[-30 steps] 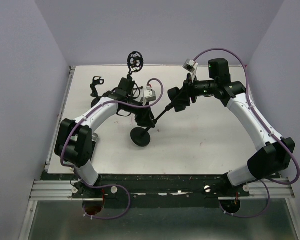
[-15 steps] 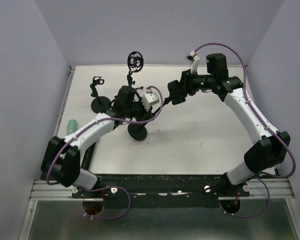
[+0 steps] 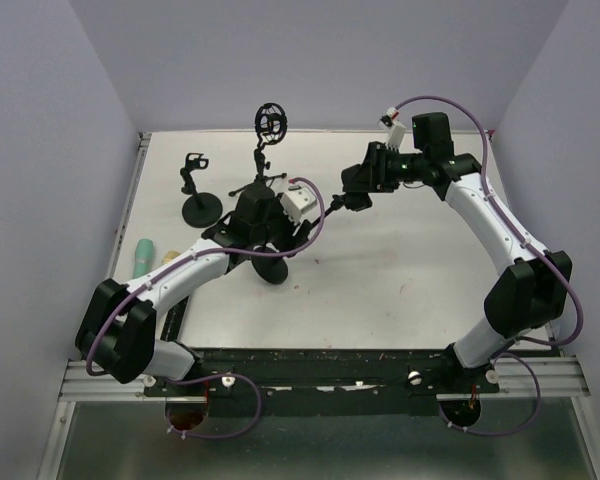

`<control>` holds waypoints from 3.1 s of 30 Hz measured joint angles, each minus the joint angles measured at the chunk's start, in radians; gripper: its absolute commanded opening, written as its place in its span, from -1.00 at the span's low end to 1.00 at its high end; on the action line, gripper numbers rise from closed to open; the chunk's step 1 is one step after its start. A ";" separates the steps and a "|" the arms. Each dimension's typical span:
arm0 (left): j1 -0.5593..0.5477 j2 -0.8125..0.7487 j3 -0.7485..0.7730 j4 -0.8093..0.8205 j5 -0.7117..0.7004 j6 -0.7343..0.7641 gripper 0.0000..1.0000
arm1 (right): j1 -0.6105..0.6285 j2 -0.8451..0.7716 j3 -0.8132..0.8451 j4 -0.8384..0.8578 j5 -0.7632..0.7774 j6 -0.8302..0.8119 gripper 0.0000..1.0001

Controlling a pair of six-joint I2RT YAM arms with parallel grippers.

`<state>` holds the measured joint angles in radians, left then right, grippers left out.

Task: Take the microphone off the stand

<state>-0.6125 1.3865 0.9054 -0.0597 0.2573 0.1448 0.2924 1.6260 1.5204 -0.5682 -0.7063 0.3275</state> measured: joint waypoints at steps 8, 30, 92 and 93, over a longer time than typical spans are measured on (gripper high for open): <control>0.222 0.074 0.215 -0.253 0.524 0.192 0.37 | -0.010 -0.068 -0.082 0.044 -0.145 -0.187 -0.99; 0.084 0.101 0.150 -0.250 0.325 0.154 -1.00 | -0.003 -0.132 -0.137 0.100 -0.095 -0.129 -0.99; -0.080 0.078 0.132 -0.045 -0.084 -0.222 0.97 | -0.006 -0.117 0.037 -0.025 0.130 -0.174 -0.99; -0.076 0.078 0.140 -0.048 -0.084 -0.213 0.97 | -0.006 -0.117 0.053 -0.042 0.138 -0.201 -0.99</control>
<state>-0.6884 1.4647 1.0451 -0.1081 0.1738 -0.0685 0.2859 1.5093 1.5738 -0.6098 -0.5682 0.1268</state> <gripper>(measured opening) 0.985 0.536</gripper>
